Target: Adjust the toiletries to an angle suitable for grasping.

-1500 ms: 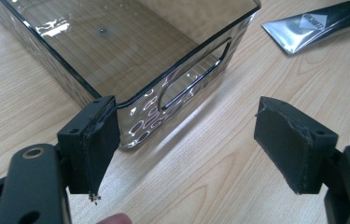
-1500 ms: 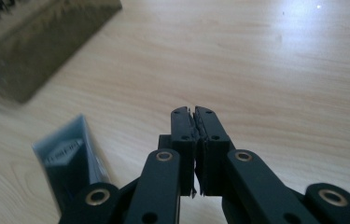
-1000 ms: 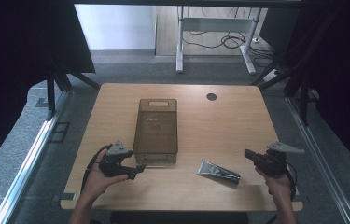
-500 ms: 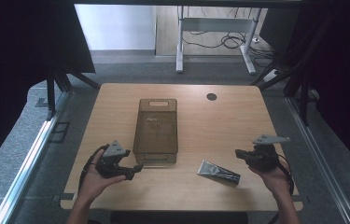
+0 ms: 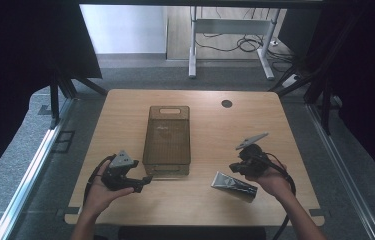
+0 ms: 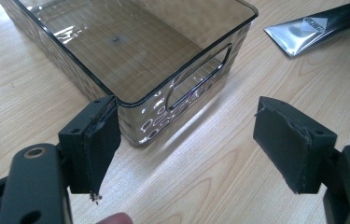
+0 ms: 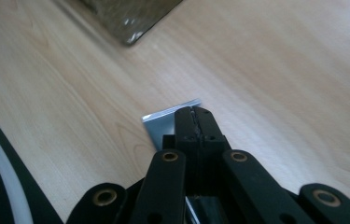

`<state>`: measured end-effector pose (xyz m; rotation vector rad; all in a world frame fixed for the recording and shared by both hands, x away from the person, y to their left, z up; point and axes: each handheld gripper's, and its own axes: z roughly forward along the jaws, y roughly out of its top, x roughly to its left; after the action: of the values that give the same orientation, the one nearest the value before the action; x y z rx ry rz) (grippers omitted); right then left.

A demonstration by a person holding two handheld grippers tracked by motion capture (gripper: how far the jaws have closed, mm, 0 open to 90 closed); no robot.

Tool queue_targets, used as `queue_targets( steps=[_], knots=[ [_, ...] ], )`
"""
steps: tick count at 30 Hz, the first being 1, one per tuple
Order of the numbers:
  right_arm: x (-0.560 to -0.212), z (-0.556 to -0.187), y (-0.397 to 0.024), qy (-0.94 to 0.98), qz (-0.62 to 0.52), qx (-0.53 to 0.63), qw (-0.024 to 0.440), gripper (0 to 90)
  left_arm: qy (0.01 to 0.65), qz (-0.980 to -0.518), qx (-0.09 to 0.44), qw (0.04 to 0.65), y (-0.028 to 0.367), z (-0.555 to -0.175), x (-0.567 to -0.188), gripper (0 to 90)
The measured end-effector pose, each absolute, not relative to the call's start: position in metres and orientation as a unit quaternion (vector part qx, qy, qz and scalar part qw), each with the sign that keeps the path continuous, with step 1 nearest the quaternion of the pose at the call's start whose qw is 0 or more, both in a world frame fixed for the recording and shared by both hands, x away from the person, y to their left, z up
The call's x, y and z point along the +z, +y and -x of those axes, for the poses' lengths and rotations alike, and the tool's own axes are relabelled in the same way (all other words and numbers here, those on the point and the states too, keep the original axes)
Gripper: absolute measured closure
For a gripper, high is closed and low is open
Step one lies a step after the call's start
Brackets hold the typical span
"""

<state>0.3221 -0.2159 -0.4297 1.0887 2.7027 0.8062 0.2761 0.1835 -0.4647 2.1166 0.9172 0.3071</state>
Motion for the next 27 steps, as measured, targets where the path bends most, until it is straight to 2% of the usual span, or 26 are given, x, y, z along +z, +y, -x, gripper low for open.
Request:
queue_targets(
  steps=[5,19,27],
  knots=[
    [-0.449,-0.324,-0.201,0.905,-0.351,0.238,0.040,90.0,0.365,-0.835,0.120,0.394,0.184,-0.277,-0.466,23.0],
    [-0.477,-0.319,-0.173,0.928,-0.319,0.190,0.006,90.0,0.362,-0.837,0.118,0.393,0.181,-0.277,-0.467,23.0],
    [-0.489,-0.319,-0.165,0.936,-0.308,0.169,0.007,90.0,0.363,-0.838,0.118,0.390,0.182,-0.278,-0.468,23.0]
  ],
)
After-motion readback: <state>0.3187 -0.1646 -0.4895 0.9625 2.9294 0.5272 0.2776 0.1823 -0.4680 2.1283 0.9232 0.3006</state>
